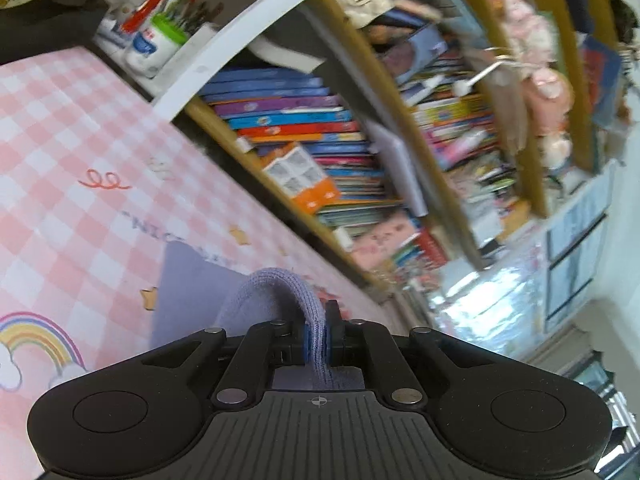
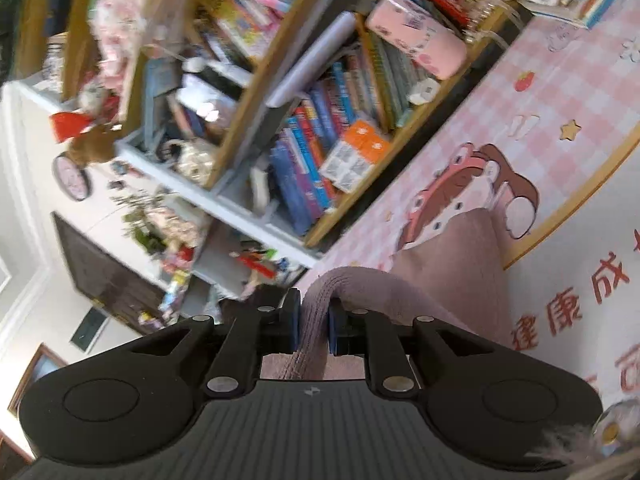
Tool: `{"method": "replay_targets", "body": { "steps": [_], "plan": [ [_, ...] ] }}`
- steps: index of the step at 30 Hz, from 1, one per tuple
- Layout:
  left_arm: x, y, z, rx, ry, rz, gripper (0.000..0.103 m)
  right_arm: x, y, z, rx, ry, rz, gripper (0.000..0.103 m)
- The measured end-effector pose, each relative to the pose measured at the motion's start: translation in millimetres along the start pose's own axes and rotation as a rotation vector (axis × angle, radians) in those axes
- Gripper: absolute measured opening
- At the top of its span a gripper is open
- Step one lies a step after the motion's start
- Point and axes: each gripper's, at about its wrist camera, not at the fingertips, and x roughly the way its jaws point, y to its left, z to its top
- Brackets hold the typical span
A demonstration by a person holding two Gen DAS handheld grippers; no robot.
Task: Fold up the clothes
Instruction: 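Lift the hem with both grippers and fold it up toward the collar, then open both grippers to release the folded hem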
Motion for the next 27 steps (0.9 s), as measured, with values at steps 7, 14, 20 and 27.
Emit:
{"method": "replay_targets", "body": {
  "steps": [7,14,20,27],
  "plan": [
    [20.6,26.8,1.9,0.008,0.025,0.095,0.019,27.1,-37.6,1.2,0.061,0.010,-0.113,0.014],
    [-21.3,16.3,5.3,0.195,-0.078,0.086,0.055,0.8,-25.4,-3.5,-0.086,-0.086,-0.162,0.061],
    [-23.0,7.3,5.6,0.312,-0.055,0.203,0.055,-0.9,11.5,-17.6,-0.498,-0.042,-0.354,0.061],
    [21.1,-4.6,-1.3,0.540,0.016,0.354,0.055,42.7,10.1,-24.4,-0.746,0.045,-0.526,0.056]
  ]
}}
